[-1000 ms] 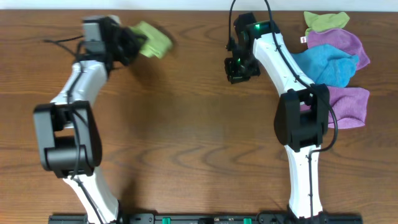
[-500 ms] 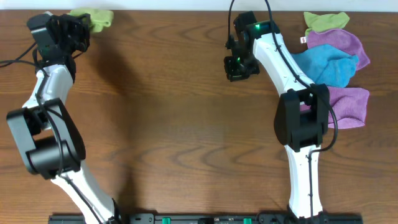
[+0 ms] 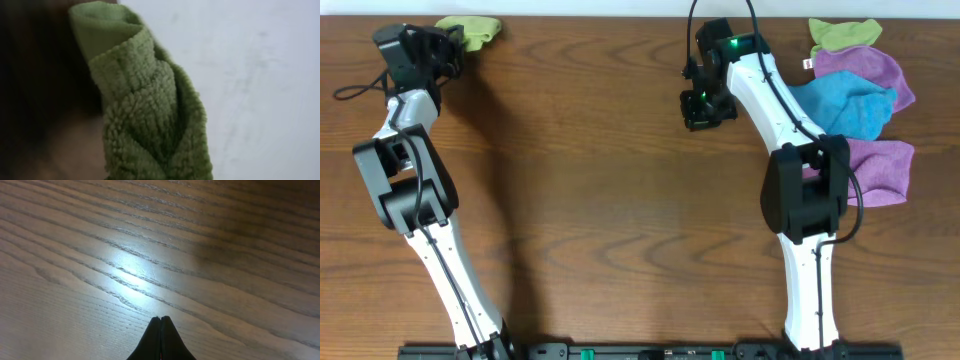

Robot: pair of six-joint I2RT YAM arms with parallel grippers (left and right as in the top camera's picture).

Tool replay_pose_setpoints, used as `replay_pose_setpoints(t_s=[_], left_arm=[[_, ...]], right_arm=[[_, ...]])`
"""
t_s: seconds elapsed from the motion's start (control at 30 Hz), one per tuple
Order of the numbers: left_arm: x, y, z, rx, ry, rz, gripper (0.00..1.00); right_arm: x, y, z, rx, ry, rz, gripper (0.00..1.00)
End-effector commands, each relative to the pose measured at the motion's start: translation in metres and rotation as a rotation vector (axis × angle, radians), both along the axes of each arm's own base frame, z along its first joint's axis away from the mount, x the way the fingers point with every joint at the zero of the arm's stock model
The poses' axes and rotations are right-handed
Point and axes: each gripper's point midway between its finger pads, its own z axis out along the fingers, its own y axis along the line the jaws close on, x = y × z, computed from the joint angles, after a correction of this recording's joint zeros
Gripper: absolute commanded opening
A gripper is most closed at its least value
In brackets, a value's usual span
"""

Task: Fold the cloth
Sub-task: 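Carry the bundle to the table's far left corner with the left gripper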

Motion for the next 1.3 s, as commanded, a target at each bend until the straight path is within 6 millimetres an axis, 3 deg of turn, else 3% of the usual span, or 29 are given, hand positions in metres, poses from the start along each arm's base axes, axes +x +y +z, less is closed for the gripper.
replay_pose_setpoints(t_s=[0.0, 0.13, 0.47, 0.87, 1.27], left_arm=[[-0.001, -0.006, -0.029, 0.021, 0.030, -0.070, 0.06], [-0.002, -0.004, -0.040, 0.027, 0.048, -0.058, 0.06], [0.005, -0.002, -0.021, 0.100, -0.014, -0.092, 0.06], [-0.006, 0.006, -0.032, 0.056, 0.045, -0.101, 0.06], [-0.026, 0.033, -0.003, 0.127, 0.065, -0.110, 0.06]], right_arm=[[0.005, 0.006, 0.024, 0.025, -0.049, -0.006, 0.02], [0.005, 0.006, 0.024, 0.025, -0.047, -0.012, 0.01], [0.005, 0.006, 0.024, 0.025, -0.047, -0.014, 0.01], [0.003, 0.006, 0.023, 0.026, -0.035, -0.020, 0.01], [0.002, 0.006, 0.023, 0.024, -0.031, -0.020, 0.01]])
